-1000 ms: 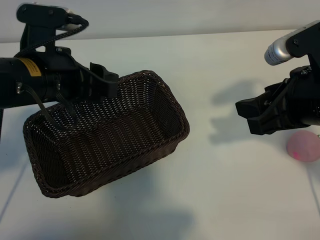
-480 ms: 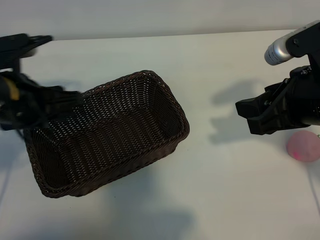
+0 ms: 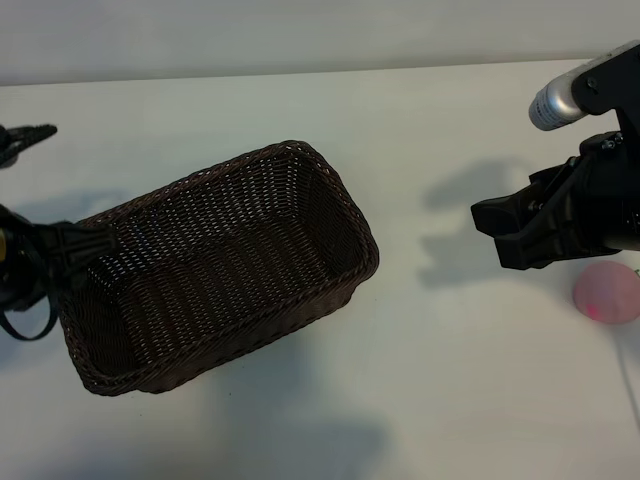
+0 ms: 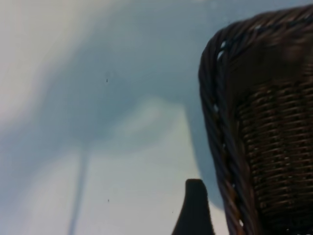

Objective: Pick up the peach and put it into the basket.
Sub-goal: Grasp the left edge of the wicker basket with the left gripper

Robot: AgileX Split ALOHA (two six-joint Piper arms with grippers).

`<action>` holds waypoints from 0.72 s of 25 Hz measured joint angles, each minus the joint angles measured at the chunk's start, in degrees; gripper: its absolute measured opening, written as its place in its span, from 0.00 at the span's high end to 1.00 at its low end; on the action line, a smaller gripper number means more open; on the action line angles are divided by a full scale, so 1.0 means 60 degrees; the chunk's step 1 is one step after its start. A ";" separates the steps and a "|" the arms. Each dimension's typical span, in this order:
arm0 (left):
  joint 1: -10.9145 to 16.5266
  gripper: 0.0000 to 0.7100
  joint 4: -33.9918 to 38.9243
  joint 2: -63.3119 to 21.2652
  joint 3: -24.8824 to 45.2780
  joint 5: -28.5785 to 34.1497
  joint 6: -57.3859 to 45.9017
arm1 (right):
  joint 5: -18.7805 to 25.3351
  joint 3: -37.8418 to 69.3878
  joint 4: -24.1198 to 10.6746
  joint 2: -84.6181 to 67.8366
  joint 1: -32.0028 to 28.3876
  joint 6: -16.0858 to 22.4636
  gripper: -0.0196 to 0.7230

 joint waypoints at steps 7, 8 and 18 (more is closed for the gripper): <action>0.0183 0.17 0.0000 0.0000 0.1216 -0.0888 -0.0640 | 0.0148 0.0000 0.0000 0.0000 0.0000 0.0000 0.19; 0.0284 0.17 0.0000 0.0000 0.1364 -0.1023 -0.0653 | 0.0182 0.0000 0.0000 0.0000 0.0000 0.0000 0.19; 0.1561 0.17 -0.1317 0.0600 0.1767 -0.2922 0.0655 | 0.0362 0.0000 0.0000 0.0000 0.0000 0.0000 0.19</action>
